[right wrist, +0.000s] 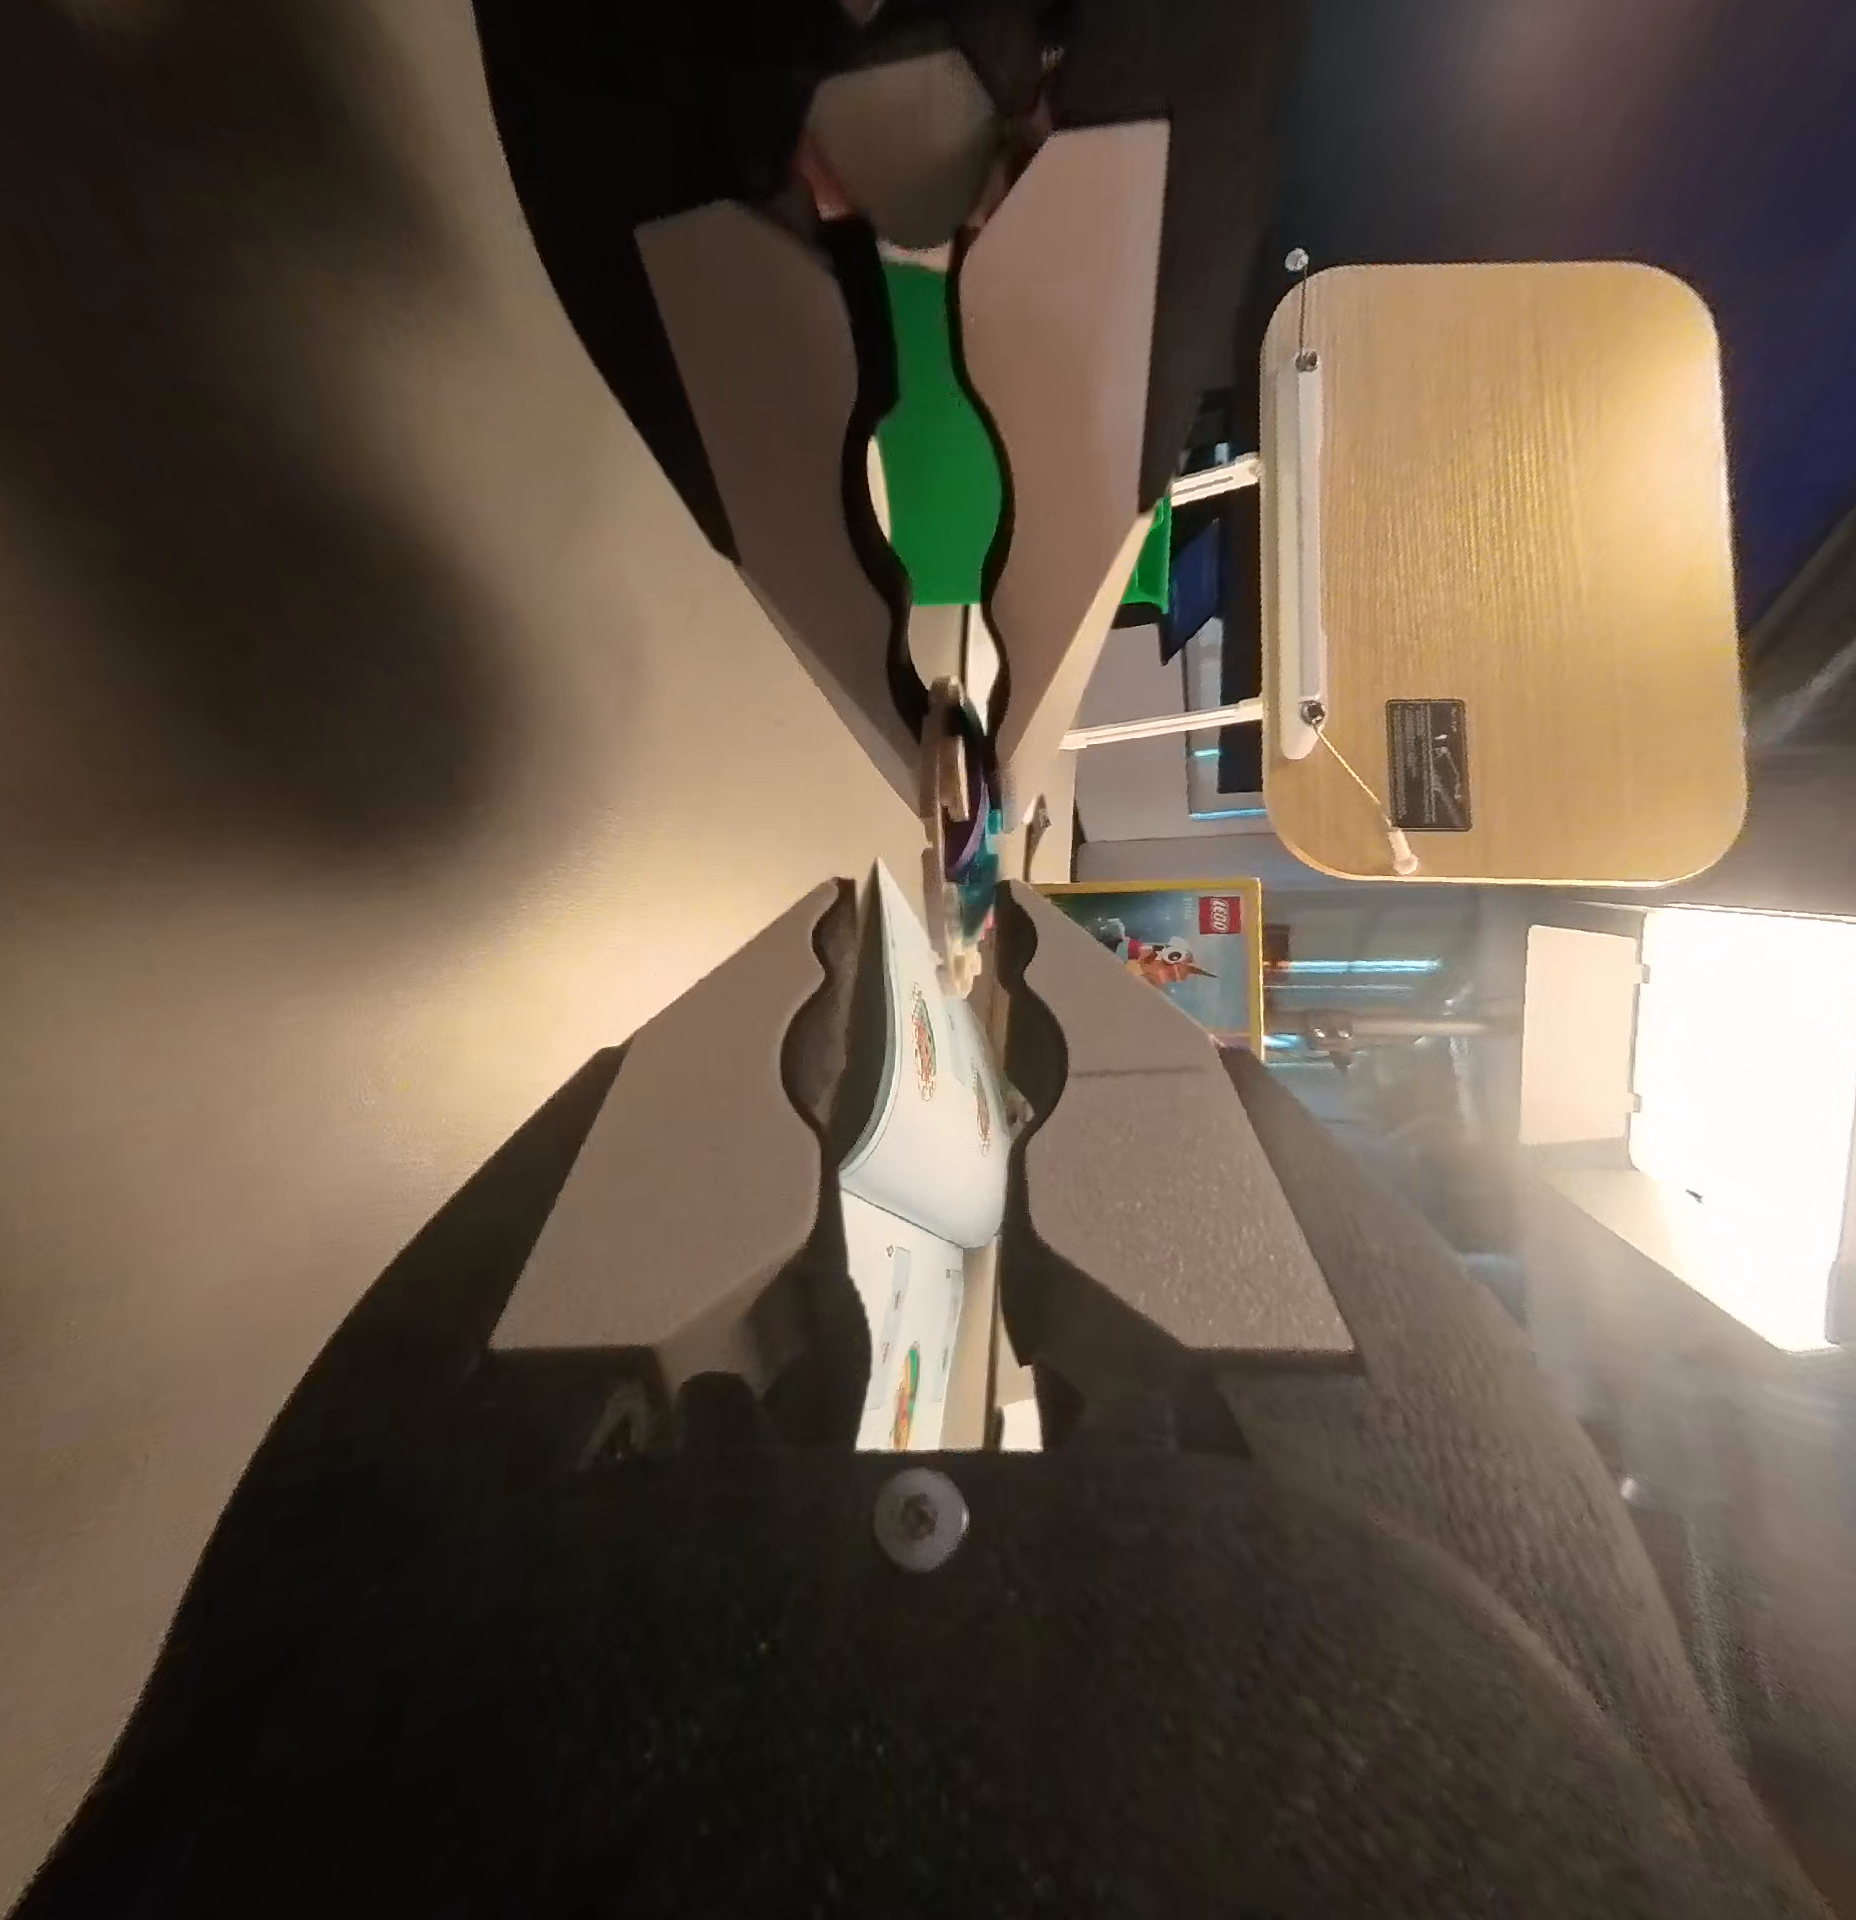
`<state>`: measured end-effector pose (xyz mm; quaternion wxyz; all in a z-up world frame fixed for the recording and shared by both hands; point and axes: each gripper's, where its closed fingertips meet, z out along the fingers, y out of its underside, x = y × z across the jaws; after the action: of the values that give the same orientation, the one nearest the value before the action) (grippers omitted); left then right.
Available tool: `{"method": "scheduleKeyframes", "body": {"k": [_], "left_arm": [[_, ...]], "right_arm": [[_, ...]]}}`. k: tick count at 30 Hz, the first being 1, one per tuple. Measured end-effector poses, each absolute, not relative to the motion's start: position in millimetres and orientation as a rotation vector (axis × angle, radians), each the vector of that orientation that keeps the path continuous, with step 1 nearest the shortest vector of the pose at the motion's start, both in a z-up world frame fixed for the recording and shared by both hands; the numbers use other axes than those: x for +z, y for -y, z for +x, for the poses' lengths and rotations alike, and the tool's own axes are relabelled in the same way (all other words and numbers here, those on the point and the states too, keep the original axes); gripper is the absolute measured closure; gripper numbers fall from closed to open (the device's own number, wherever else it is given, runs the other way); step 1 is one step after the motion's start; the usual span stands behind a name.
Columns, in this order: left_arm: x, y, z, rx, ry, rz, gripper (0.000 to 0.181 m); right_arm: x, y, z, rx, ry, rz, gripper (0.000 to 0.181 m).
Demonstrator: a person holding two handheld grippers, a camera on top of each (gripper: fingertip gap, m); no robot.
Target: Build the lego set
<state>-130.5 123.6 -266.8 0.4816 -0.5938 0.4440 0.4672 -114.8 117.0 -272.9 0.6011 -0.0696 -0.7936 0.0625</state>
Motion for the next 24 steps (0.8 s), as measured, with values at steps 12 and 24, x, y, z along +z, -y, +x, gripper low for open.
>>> {"method": "scheduleKeyframes", "body": {"k": [12, 24], "left_arm": [[-273.8, -123.9, -126.3, 1.066, -1.078, -1.495, 0.173], [-277.1, -124.6, -126.3, 1.046, -1.077, -1.512, 0.172]], "right_arm": [[-270.1, -116.2, -113.3, 0.095, 1.759, -0.108, 0.172], [-273.5, -118.0, -112.9, 0.019, 1.733, -0.080, 0.173]]}}
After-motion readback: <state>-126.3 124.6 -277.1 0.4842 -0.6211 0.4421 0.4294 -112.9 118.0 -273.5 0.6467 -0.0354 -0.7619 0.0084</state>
